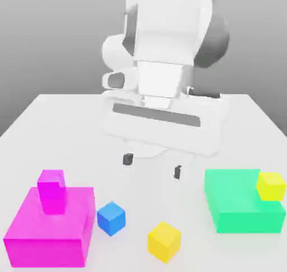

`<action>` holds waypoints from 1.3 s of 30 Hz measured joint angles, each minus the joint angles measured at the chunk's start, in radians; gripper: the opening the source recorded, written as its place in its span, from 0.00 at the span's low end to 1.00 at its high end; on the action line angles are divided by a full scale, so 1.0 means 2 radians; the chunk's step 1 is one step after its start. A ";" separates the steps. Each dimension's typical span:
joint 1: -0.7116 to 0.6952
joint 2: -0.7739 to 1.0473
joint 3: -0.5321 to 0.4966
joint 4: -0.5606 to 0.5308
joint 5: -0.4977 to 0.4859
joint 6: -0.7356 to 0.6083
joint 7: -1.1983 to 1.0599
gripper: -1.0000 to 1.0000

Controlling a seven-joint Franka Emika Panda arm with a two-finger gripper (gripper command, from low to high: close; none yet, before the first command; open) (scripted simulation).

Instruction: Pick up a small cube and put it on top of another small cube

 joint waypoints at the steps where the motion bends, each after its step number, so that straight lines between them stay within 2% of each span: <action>1: 0.000 0.018 0.002 -0.005 -0.001 0.009 0.015 0.50; 6: 0.008 0.104 0.004 -0.031 0.013 0.054 0.075 0.50; 11: 0.041 0.195 -0.037 -0.019 -0.027 0.123 0.116 0.50; 12: 0.049 0.208 -0.046 -0.016 -0.033 0.134 0.121 0.00; 19: 0.049 0.208 -0.046 -0.016 -0.033 0.135 0.121 0.00; 25: 0.033 0.111 -0.004 -0.033 0.026 0.056 0.086 0.00; 27: 0.060 0.079 0.026 -0.028 0.041 0.021 0.111 0.00; 31: 0.169 0.018 0.079 -0.014 0.080 -0.049 0.167 0.00; 34: 0.224 -0.023 0.108 -0.004 0.110 -0.100 0.209 0.00; 39: 0.229 0.025 0.116 -0.012 0.073 -0.050 0.257 0.00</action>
